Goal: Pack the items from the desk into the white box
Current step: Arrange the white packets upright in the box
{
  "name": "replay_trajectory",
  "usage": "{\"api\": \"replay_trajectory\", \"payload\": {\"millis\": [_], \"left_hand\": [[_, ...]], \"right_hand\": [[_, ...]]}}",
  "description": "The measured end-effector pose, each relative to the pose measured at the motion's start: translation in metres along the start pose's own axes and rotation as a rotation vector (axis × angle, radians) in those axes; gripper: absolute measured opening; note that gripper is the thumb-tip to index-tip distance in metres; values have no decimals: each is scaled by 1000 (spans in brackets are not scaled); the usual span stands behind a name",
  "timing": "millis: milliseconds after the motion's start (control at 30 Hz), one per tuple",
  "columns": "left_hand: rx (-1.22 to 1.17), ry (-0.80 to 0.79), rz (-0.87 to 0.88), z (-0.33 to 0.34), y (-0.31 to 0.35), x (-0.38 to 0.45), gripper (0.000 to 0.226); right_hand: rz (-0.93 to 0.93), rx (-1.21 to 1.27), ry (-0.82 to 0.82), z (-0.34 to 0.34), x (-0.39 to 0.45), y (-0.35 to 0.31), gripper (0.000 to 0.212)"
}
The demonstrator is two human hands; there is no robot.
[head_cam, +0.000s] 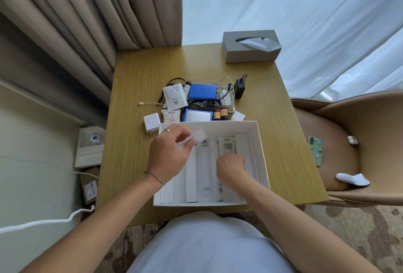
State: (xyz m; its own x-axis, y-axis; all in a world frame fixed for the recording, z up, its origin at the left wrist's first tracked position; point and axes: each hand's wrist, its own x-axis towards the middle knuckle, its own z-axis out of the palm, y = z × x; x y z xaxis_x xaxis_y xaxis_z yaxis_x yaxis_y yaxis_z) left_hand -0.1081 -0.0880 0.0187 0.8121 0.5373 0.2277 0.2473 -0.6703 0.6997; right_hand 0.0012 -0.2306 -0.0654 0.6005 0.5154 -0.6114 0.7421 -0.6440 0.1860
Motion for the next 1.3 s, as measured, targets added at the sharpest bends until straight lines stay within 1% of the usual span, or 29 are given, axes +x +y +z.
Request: {"api": "replay_trajectory", "payload": {"millis": [100,200,267,367,467,600,700,800,867,1000,1067,1167,1300], "left_hand": [[34,-37,22,5,4,-6,14],[58,-152,66,14,7,-14,12],[52,-268,44,23,6,-18,7],[96,-444,-55,38,0,-17,9],[182,-585,-134,57,-4,-15,8],[205,-703,-205,79,-9,-14,11],[232,-759,-208,91,-14,-17,11],[243,-760,-206,100,-19,-21,12],[289,-734,-165,102,-22,-24,11],[526,-692,77,103,-28,-30,16],[601,-706,145,104,-29,-30,18],[631,-727,159,102,-28,-28,25],[526,-650,131,90,-22,-22,33]], "right_hand": [[-59,-2,-42,3,-3,8,22],[-54,94,-62,-5,-3,24,18],[-21,174,-9,-13,-4,38,19],[-14,272,120,-23,-10,53,20],[-49,268,228,-29,-20,54,14],[-66,290,283,-33,-27,53,18],[-70,334,315,-33,-31,57,21],[-71,376,346,-33,-36,60,22],[-73,403,362,-35,-38,62,22],[-63,423,372,-42,-39,67,21],[-56,431,386,-45,-37,68,21],[-53,446,412,-52,-33,66,20],[-77,482,460,-74,-28,60,19]]}}
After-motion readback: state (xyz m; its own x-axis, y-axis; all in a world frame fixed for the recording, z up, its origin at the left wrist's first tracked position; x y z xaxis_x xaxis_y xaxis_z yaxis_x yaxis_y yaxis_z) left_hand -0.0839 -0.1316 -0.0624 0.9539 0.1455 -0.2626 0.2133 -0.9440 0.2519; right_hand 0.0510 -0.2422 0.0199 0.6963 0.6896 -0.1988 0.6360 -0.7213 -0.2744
